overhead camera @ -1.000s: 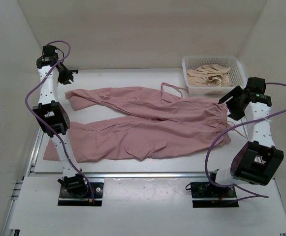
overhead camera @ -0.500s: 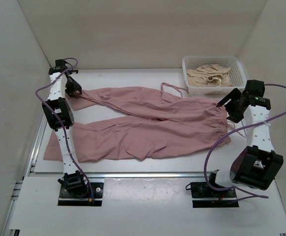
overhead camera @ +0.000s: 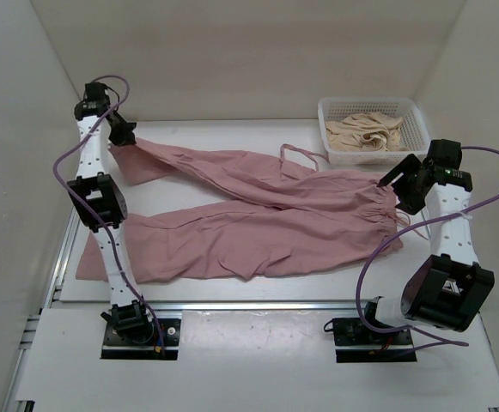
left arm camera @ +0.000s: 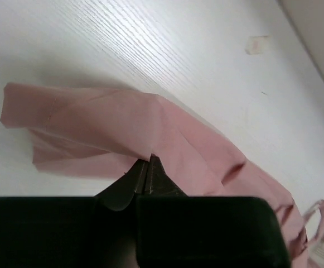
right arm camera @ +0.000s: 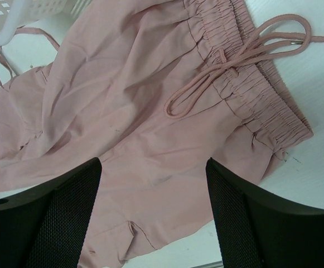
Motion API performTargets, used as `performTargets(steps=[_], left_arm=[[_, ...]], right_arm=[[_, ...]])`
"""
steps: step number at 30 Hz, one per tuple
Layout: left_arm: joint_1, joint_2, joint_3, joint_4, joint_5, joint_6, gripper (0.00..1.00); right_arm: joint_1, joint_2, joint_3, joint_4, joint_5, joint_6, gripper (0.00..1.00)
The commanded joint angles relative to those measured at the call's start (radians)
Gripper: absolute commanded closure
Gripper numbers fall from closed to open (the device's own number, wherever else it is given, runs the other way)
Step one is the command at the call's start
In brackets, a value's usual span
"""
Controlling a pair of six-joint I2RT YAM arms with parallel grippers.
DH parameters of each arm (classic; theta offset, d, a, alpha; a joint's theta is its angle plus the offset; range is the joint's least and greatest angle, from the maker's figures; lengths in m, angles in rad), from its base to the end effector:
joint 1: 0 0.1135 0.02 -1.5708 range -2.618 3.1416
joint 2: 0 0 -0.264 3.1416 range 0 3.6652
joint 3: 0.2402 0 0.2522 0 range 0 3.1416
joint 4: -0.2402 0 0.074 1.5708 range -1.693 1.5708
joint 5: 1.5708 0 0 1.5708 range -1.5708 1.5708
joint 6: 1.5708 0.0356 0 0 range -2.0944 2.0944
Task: Fold and stack the trousers
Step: Flatten the trousers out
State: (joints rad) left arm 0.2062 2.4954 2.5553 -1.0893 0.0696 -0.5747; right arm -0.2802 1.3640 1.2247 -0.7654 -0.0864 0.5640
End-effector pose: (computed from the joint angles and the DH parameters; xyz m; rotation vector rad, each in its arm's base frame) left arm 0.5175 0.1057 0.2532 -0.9712 2.4260 -0.2223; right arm 0.2741 -0.0757 0.3112 0.9840 2.2817 0.2279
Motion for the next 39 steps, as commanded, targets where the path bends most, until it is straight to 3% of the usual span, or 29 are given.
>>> performTargets(steps=[1,4,5,6,7,8,9,10,12,14,18,19,20,22,27,30,31,33,34,39], left_arm=[[-0.005,-0.295,-0.085,0.025,0.019,0.030,0.90],[-0.016,-0.492,-0.414,0.054,0.007,0.042,0.90],[-0.016,-0.541,-0.617,0.071,0.007,0.042,0.90],[-0.031,-0.634,-0.721,0.115,0.019,0.042,0.90],[-0.042,-0.674,-0.816,0.129,0.019,0.042,0.78],[-0.051,-0.705,-0.960,0.138,0.028,0.032,0.38],[-0.051,-0.743,-1.006,0.138,0.029,0.032,0.20],[-0.051,-0.754,-1.029,0.138,0.016,0.032,0.16],[-0.028,-0.765,-0.989,0.112,-0.025,0.041,0.11],[-0.018,-0.765,-0.873,0.075,-0.072,0.041,0.15],[-0.018,-0.718,-0.697,0.066,-0.071,0.041,0.57],[-0.018,-0.655,-0.660,0.066,-0.071,0.041,0.80],[-0.027,-0.615,-0.618,0.052,-0.071,0.041,0.85],[-0.027,-0.481,-0.483,0.016,-0.059,0.050,0.88],[-0.056,-0.196,-0.166,-0.064,-0.071,0.032,0.78],[-0.056,-0.099,-0.125,-0.064,-0.082,0.023,0.69],[-0.056,-0.087,-0.125,-0.049,-0.082,0.022,0.44],[-0.056,-0.057,-0.135,-0.021,-0.082,0.013,0.21],[-0.065,-0.046,-0.135,-0.021,-0.082,0.013,0.15],[-0.065,0.042,-0.083,-0.012,-0.082,0.004,0.15]], right_arm=[[0.003,-0.002,0.032,-0.017,-0.013,-0.021,0.20],[0.003,-0.002,0.032,-0.017,-0.013,-0.021,0.20],[0.003,-0.002,0.032,-0.017,-0.013,-0.021,0.20],[0.003,-0.002,0.022,-0.017,-0.013,-0.021,0.20],[0.003,-0.002,0.022,-0.017,-0.013,-0.021,0.20],[0.003,-0.002,0.022,-0.006,-0.013,-0.021,0.20],[0.003,-0.002,0.013,-0.006,-0.022,-0.021,0.20],[0.003,-0.002,0.013,-0.006,-0.036,-0.021,0.20],[0.003,-0.002,0.013,0.005,-0.047,-0.021,0.20],[0.003,-0.002,0.013,0.005,-0.059,-0.021,0.20],[0.003,-0.002,0.013,0.005,-0.070,-0.021,0.20],[0.003,-0.002,0.013,0.005,-0.070,-0.021,0.20],[0.003,-0.011,0.003,0.005,-0.070,-0.021,0.20],[0.003,-0.011,0.002,0.005,-0.081,-0.021,0.20],[0.003,-0.020,-0.007,0.014,-0.102,-0.021,0.20],[0.003,-0.020,-0.007,0.014,-0.102,-0.021,0.20],[0.003,-0.020,-0.016,0.014,-0.102,-0.021,0.20],[0.003,-0.020,-0.016,0.014,-0.093,-0.021,0.20],[0.003,-0.020,-0.016,0.014,-0.093,-0.021,0.20],[0.003,0.004,-0.016,0.014,-0.084,-0.021,0.20]])
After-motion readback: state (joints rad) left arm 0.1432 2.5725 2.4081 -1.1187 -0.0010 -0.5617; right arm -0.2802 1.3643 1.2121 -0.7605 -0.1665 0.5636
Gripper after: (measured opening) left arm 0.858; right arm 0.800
